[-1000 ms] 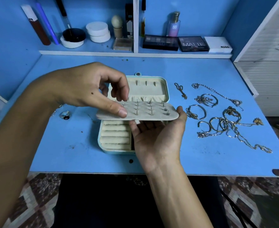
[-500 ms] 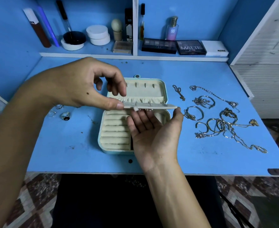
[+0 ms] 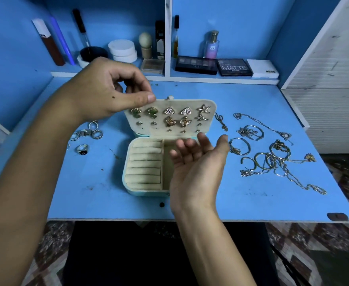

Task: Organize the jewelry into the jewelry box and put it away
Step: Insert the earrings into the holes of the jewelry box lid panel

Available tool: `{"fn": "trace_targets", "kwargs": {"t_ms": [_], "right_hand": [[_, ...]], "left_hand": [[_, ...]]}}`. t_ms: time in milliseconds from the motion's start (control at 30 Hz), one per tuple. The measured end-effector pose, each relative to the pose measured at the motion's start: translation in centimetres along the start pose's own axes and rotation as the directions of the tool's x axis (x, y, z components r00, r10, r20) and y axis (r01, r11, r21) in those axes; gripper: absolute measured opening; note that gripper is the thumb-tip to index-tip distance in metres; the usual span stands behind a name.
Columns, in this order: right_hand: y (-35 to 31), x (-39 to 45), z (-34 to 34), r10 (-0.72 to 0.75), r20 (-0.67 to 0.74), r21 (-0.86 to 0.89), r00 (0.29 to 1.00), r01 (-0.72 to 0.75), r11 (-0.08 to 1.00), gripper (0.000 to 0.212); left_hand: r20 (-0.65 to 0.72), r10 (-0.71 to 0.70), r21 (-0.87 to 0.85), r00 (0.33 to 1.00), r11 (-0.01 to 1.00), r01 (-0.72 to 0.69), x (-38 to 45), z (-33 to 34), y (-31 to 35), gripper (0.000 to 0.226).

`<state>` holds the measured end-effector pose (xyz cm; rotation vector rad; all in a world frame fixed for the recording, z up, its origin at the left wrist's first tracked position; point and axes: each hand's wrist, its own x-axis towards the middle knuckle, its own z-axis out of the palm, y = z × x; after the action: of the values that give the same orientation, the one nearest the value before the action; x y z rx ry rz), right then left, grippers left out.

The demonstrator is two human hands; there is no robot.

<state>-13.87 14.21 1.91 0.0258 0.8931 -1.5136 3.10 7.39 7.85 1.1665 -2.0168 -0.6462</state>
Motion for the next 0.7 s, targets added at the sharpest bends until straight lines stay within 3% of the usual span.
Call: {"fn": "trace_targets", "kwargs": {"t_ms": [100, 200, 400, 533, 700], "right_hand": [[-1.6, 0.6, 0.5, -0.213, 0.096, -0.040, 0.972, 0.218, 0.975, 0.044], [-3.6, 1.3, 1.3, -0.388, 0.201, -0.090, 0.899, 0.411, 0.907, 0.044], [-6.6, 3.9, 3.3, -0.655, 0.348, -0.313, 0.670, 0.742, 0.592, 0.039], [-7.3, 6.9, 4.1, -0.618, 0.477, -0.460, 0.625, 0.777, 0.430, 0.040], [-7.2, 10.0, 3.7, -0.370, 0.548, -0.651, 0.750, 0.660, 0.375, 0.041]], "left_hand": [[-0.055, -0.034, 0.024, 0.998, 0.999, 0.036, 0.4, 0.5, -0.3, 0.010], [-0.113, -0.032, 0.032, 0.993, 0.999, 0.036, 0.6, 0.9, -1.2, 0.008], [-0.259, -0.032, 0.019, 0.965, 0.999, 0.038, 1.0, 1.9, -2.6, 0.008], [-0.362, -0.034, 0.022, 0.932, 0.999, 0.045, 1.3, 2.8, -3.5, 0.008], [-0.445, -0.029, 0.082, 0.895, 0.994, 0.073, 1.6, 4.2, -4.4, 0.006]]}}
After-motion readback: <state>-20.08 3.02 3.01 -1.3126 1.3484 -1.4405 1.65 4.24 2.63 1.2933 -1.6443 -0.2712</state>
